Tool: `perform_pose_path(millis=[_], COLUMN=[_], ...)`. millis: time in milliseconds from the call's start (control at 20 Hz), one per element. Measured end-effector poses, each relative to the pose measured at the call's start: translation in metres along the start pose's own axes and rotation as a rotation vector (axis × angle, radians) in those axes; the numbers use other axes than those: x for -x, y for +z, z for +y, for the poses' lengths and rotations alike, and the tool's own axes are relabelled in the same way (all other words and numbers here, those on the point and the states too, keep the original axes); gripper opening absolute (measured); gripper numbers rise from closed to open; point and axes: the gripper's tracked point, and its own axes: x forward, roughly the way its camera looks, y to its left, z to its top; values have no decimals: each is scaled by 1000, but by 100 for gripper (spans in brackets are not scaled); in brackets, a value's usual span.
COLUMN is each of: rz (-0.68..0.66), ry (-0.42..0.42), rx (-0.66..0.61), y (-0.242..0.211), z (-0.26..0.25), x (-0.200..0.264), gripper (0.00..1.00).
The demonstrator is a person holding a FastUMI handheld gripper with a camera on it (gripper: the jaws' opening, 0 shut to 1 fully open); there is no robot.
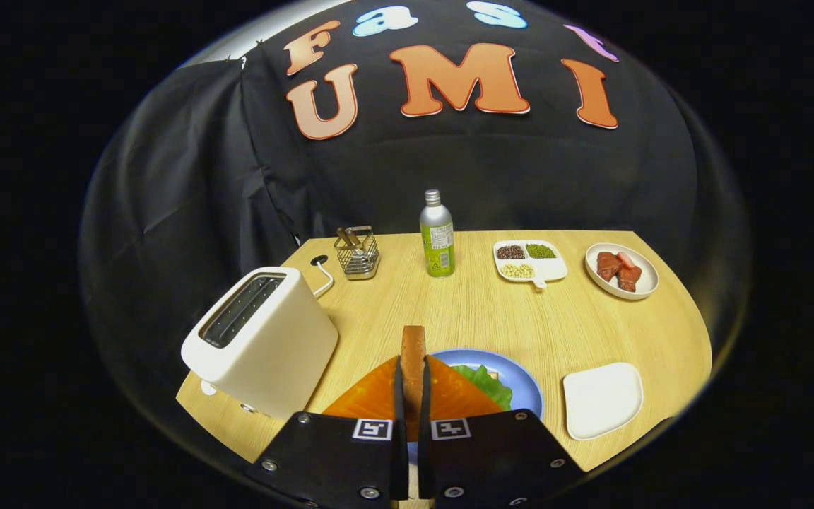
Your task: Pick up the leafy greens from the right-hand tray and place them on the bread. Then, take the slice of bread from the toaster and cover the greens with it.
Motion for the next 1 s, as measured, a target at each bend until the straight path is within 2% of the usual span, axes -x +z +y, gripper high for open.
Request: perform_pose_path(millis=[400,700,1000], rz=[52,78,94], ry=[-25,-50,-94], rx=[-27,-86,-112], y=[-18,-25,-30], z=[-21,-45,-73], x=[-4,-5,-9], gripper=[6,12,22])
